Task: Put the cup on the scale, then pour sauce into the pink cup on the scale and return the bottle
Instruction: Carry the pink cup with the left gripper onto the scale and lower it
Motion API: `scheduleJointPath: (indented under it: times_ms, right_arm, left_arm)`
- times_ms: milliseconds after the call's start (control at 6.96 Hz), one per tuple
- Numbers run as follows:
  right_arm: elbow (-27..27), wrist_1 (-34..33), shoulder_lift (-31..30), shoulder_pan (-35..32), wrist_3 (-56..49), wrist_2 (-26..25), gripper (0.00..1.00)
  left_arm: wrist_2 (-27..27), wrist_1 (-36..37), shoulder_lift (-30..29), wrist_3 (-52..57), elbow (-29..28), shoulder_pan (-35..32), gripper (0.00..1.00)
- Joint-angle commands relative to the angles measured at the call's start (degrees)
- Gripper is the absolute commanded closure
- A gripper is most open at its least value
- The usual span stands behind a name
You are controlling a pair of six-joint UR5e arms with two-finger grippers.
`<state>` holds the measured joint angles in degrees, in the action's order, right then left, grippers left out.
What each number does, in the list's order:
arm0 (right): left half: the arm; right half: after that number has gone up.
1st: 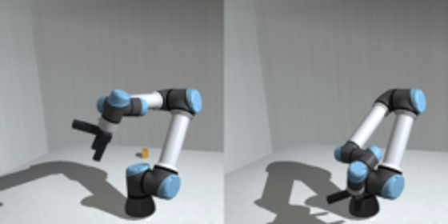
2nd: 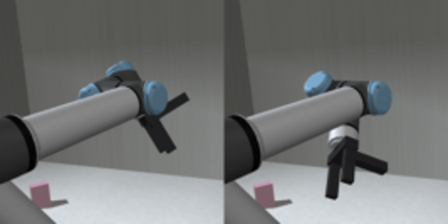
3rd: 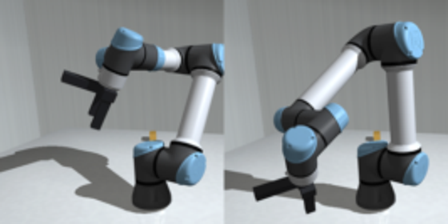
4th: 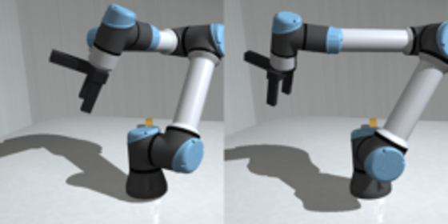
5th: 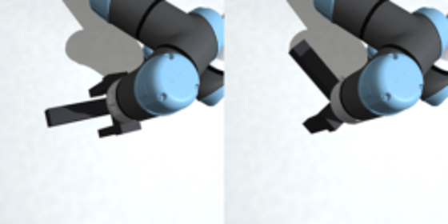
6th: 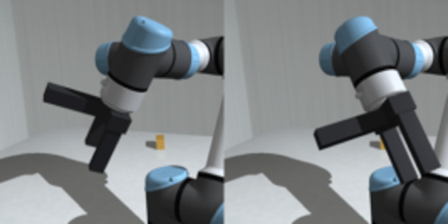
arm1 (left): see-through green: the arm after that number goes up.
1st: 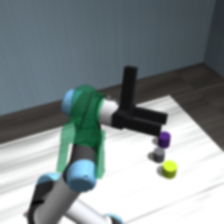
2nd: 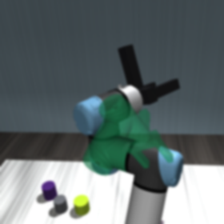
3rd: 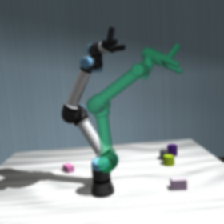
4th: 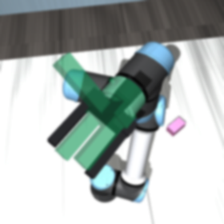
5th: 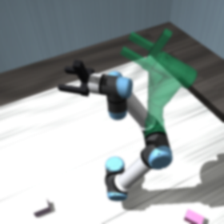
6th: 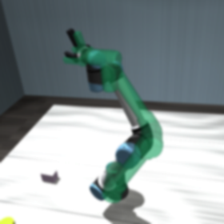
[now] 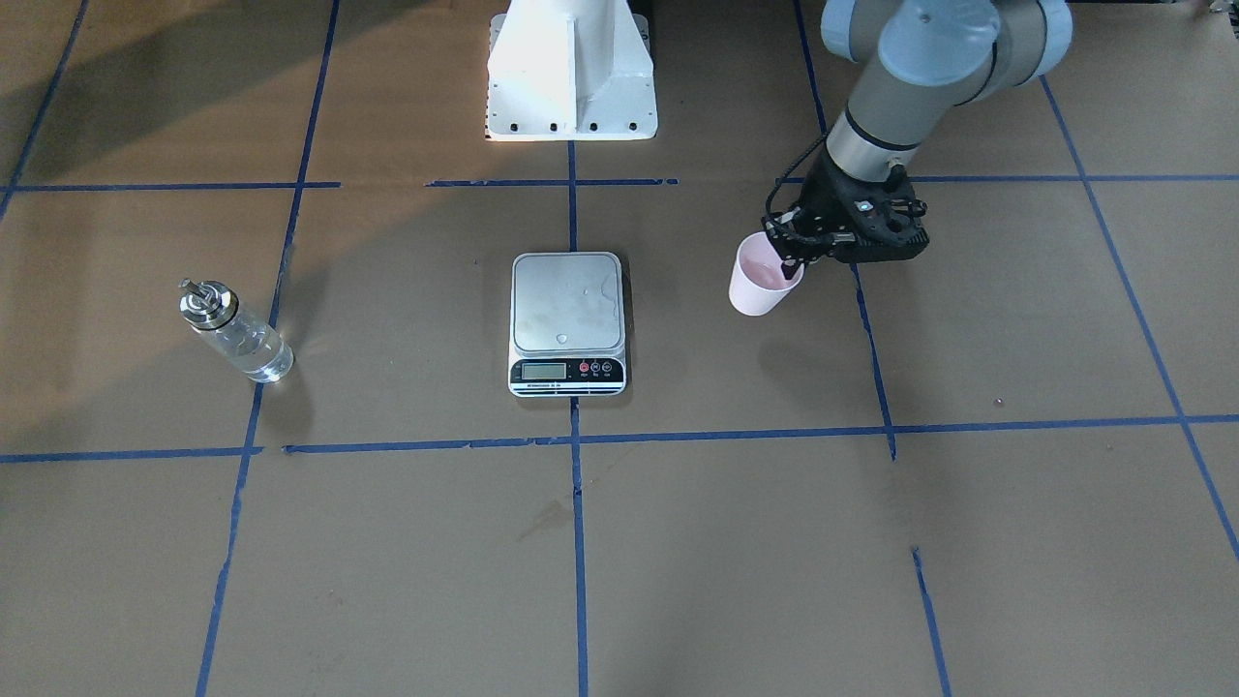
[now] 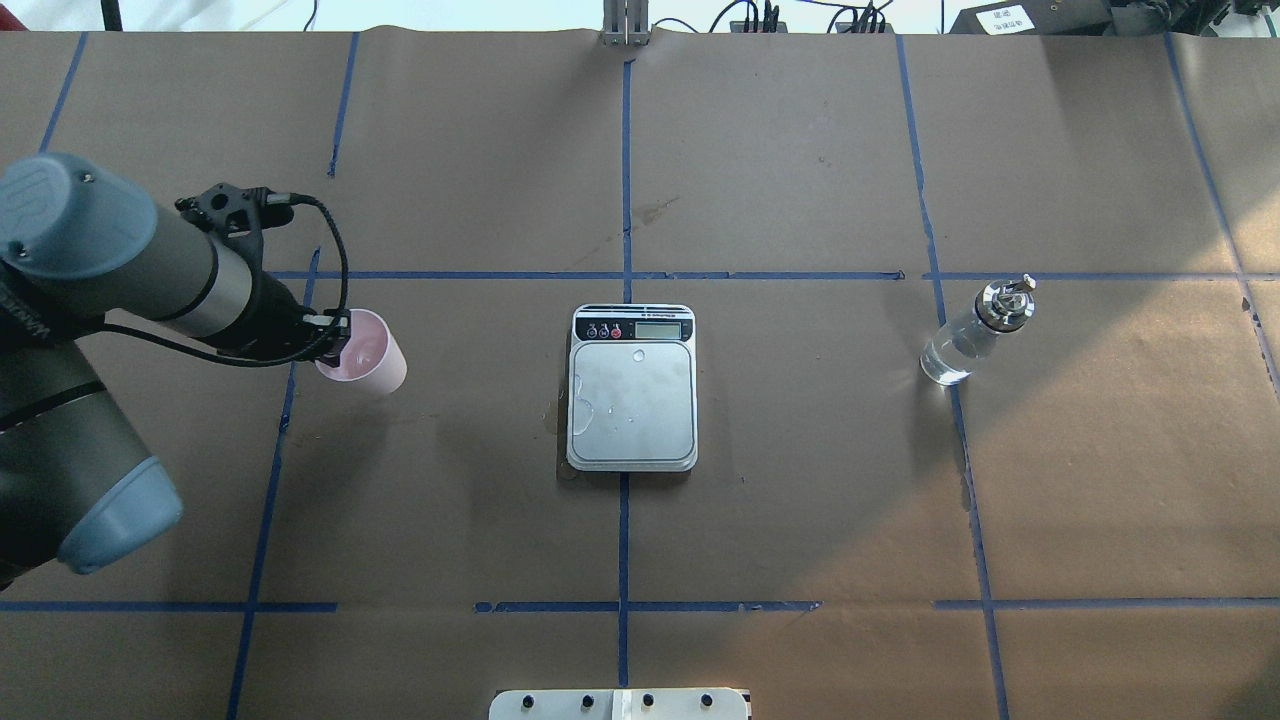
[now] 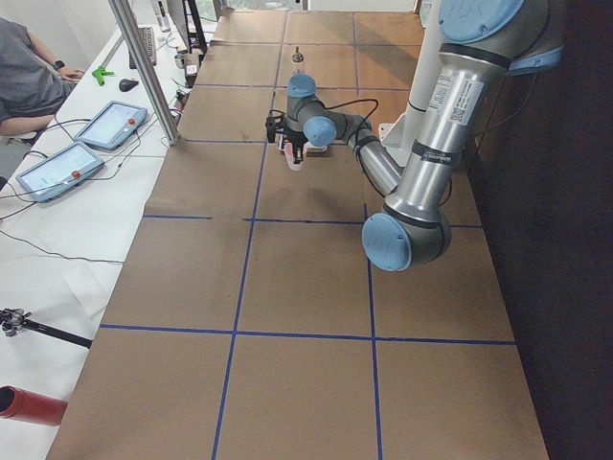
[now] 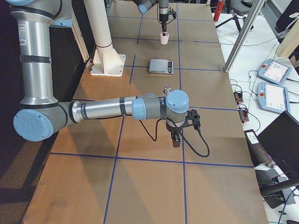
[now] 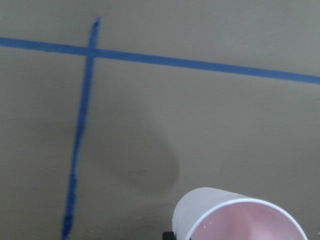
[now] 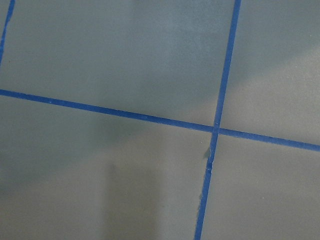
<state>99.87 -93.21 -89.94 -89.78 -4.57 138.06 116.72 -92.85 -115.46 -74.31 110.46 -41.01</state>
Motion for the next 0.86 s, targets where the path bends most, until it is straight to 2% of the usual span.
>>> scheduleJointPath:
  times_ms: [0,287,718]
  right_arm:
    - [0.24,0.13,-0.76,0.05,0.09,-0.07,0.0]
    - [0.15,0.31,-0.94,0.05,1.57,0.27,0.0]
    - [0.33,0.66,-0.77,0.05,4.31,1.68,0.0]
  left_arm:
    - [-0.61,2.06,-13.41,-12.74,-8.45,4.94,1.0]
    - [-5.33,1.8,-18.46,-17.0,-14.1,10.04,1.0]
    - [-5.89,0.4,-20.93,-17.63,-18.94,12.18,1.0]
